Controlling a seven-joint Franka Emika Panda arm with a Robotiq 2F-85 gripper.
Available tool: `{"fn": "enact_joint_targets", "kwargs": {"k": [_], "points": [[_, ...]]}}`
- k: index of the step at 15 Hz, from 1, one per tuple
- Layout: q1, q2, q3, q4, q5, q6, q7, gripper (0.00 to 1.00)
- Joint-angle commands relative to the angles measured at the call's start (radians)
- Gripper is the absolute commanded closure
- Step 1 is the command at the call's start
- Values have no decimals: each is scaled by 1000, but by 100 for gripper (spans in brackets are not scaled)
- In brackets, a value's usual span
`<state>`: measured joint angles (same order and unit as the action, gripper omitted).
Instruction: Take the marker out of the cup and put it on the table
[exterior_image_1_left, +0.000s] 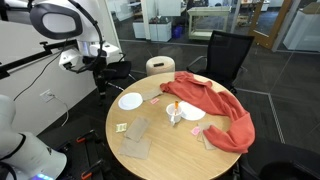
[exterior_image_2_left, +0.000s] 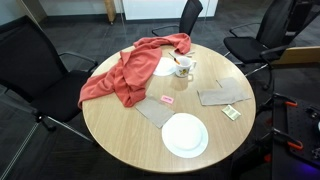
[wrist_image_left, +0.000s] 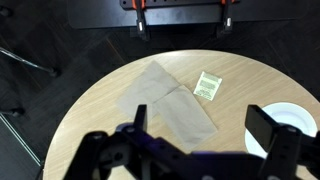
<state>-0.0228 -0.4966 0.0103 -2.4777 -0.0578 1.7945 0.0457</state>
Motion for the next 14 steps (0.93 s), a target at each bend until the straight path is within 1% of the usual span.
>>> {"fn": "enact_joint_targets", "kwargs": {"k": [1,4,8,11,14], "points": [[2,0,-2,1,-1,-2,1,0],[2,0,-2,1,-1,-2,1,0],[-4,39,-10,13,-13,80,-9,0],[-14,94,-28,28,-39,197,-39,0],[-23,184,-51,60,-77,334,-83,0]]}}
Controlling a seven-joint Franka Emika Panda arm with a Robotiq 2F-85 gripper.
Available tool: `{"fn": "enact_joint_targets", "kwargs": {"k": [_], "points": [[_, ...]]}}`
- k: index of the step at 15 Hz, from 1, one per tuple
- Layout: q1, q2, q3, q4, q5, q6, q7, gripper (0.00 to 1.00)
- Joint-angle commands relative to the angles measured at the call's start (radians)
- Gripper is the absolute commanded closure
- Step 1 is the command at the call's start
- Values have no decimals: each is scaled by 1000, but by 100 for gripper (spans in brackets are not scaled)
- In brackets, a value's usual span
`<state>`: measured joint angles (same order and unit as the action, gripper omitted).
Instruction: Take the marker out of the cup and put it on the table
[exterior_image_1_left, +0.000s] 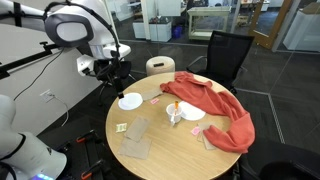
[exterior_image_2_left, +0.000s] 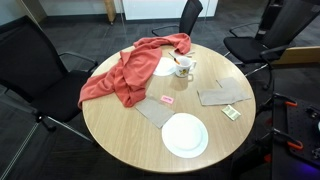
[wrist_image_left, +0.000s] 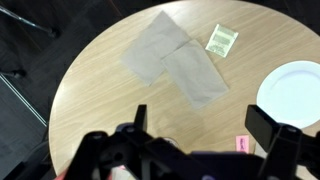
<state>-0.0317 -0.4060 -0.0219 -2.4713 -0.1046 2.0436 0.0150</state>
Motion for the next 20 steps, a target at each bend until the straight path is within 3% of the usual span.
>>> {"fn": "enact_joint_targets", "kwargs": {"k": [1,8,12,13,15,20], "points": [[-11,127,-34,68,-25,125,-89,0],[0,346,-92,200,51,332,-394,0],[-8,401,-82,250,183,334,-637,0],[-14,380,-74,213,134,346,-543,0],[-16,398,-72,230,160,346,-600,0],[-16,399,-72,234,161,346,-603,0]]}}
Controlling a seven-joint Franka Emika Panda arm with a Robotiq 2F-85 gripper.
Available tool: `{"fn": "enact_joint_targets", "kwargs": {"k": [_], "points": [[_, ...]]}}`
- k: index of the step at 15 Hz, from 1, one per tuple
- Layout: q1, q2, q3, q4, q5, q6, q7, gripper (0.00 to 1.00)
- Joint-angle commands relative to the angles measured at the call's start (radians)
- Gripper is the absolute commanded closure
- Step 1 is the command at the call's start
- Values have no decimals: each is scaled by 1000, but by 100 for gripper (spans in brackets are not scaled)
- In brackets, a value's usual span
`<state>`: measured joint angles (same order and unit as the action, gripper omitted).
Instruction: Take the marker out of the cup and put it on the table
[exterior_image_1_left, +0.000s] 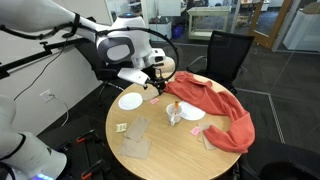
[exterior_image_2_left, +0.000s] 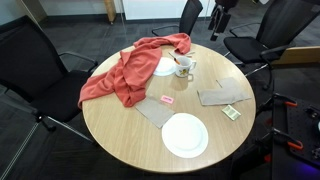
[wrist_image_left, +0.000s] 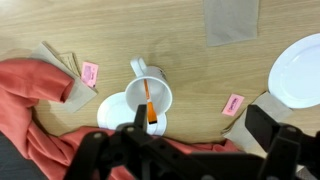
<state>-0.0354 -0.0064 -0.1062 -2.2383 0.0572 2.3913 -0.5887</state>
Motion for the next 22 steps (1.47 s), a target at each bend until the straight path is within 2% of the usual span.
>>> {"fn": "enact_joint_targets", "kwargs": {"k": [1,3,8,12,16,19,20,22], "points": [[-12,0,13,1,-1,-2,1,0],[-12,26,15,7,-48,34,40,0],[-15,104,23,20,-96,100,10,0],[-35,196,39,37,-72,187,-44,0],[-87,290,77,61,-34,284,-123,0],[-119,346,109,115,-38,262,-153,0],[-110,312,99,64,-62,277,-108,0],[-119,340,109,90,-63,277,-115,0]]}}
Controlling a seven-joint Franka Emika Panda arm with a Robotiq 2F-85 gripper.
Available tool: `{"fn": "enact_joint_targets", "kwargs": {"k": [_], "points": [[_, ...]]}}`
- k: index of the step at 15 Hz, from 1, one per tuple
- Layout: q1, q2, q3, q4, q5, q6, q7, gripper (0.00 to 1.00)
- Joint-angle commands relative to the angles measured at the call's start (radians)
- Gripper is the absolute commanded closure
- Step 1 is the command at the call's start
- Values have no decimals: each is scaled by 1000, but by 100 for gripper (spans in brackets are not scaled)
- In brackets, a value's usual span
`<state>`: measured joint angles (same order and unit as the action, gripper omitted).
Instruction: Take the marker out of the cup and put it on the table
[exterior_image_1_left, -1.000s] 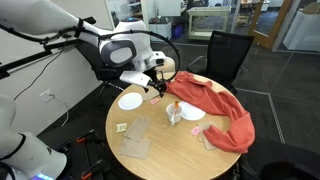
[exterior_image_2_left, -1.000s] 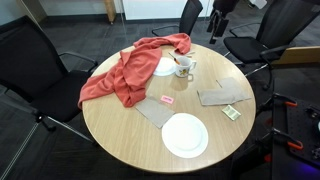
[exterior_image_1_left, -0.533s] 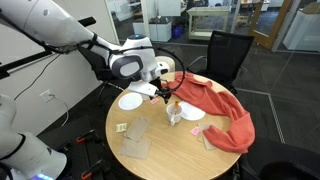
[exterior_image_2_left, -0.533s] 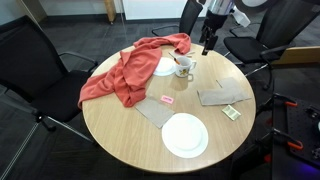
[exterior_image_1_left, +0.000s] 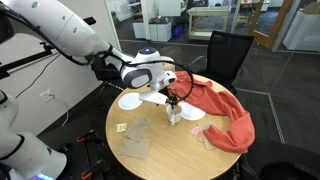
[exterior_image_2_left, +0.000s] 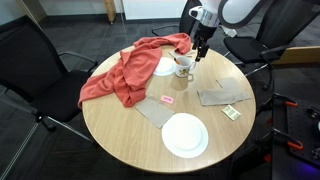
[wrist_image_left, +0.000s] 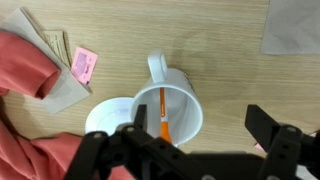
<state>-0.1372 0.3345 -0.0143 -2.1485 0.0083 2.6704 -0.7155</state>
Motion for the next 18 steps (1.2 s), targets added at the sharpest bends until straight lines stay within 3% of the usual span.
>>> {"fn": "enact_joint_targets", "kwargs": {"k": [1,7,9,10,12,16,17,18], "points": [[-17,5,19,7,-14,-2,9,0],[-34,39,32,45,10,9,1,0],[-43,53,39,62,16,3,-5,22],[-45,63,41,73,15,-2,-4,26],[-55,83,53,94,19,-1,-9,33],[-64,124,66,140,14,-3,-1,36],[-67,135,70,152,13,-3,-2,45],[-66,146,70,166,9,-6,2,46]]}}
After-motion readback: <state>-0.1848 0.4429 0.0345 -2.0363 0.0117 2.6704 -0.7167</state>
